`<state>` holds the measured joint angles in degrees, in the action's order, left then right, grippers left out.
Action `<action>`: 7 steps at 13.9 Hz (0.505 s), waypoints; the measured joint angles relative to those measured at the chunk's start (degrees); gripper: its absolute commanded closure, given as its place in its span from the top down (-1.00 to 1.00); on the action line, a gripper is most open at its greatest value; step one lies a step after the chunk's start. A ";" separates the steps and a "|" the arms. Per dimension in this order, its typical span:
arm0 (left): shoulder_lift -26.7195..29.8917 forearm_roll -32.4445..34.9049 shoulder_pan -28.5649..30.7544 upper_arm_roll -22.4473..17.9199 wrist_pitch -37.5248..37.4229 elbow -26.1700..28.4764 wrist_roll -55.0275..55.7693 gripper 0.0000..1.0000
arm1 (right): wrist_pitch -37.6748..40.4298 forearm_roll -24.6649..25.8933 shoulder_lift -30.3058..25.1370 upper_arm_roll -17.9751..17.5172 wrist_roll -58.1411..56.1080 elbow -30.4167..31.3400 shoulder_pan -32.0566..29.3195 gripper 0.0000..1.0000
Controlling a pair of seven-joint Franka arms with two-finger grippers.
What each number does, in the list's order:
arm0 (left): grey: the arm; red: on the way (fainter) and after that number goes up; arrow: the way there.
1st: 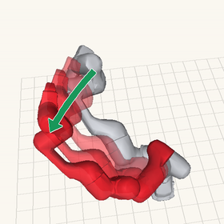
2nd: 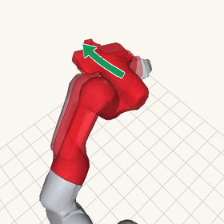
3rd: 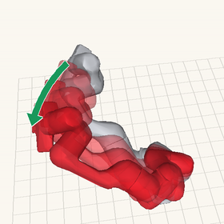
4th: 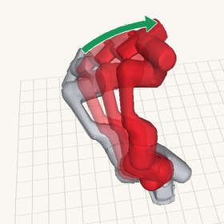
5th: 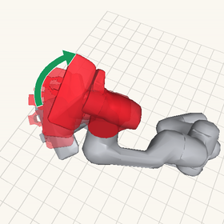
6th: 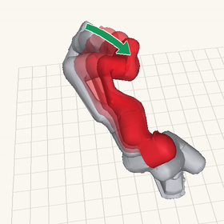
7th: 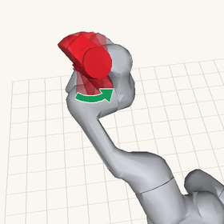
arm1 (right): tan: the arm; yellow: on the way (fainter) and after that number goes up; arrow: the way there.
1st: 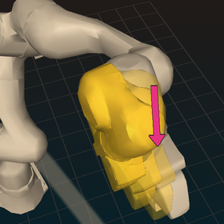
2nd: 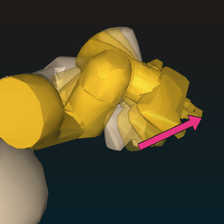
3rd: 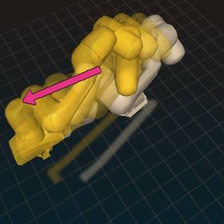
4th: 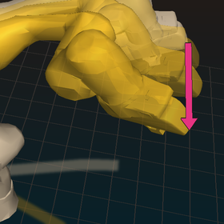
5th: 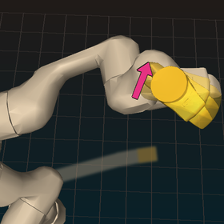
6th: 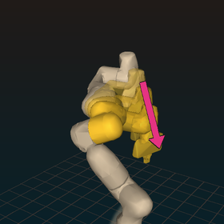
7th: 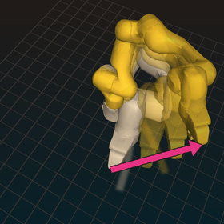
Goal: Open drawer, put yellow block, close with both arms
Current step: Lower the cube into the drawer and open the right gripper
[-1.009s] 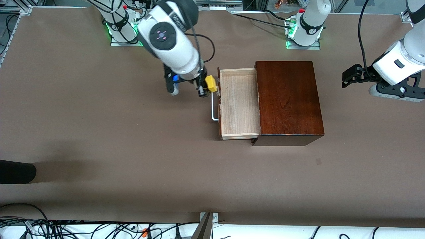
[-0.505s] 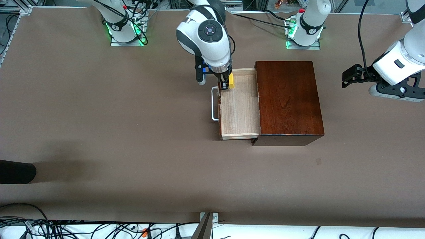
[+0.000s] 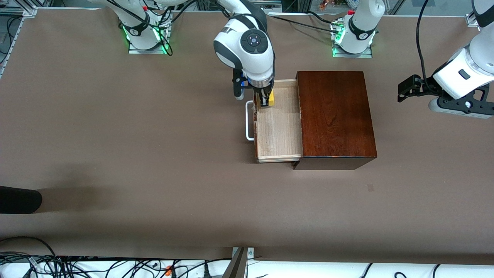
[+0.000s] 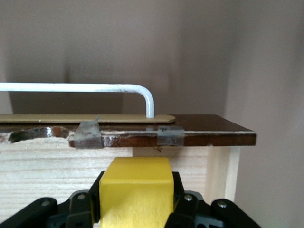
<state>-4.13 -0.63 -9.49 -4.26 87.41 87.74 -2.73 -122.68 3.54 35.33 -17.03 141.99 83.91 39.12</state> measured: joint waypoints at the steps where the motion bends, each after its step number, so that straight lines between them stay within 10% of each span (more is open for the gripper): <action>1: 0.00 0.00 0.00 0.00 0.00 0.00 0.00 1.00 | -0.07 0.00 0.29 0.00 0.06 0.00 0.07 -0.75; 6: 0.00 0.00 0.00 0.00 0.00 0.00 0.00 1.00 | -1.57 0.96 2.03 0.35 0.34 0.00 0.82 -0.49; 7: 0.00 0.00 0.00 0.00 0.00 0.00 0.00 1.00 | -1.65 0.98 2.20 0.42 0.37 -0.01 0.89 0.27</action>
<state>-4.13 -0.63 -9.49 -4.26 87.41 87.74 -2.73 -124.33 4.52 37.53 -16.61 142.36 83.90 40.01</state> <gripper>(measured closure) 0.000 0.445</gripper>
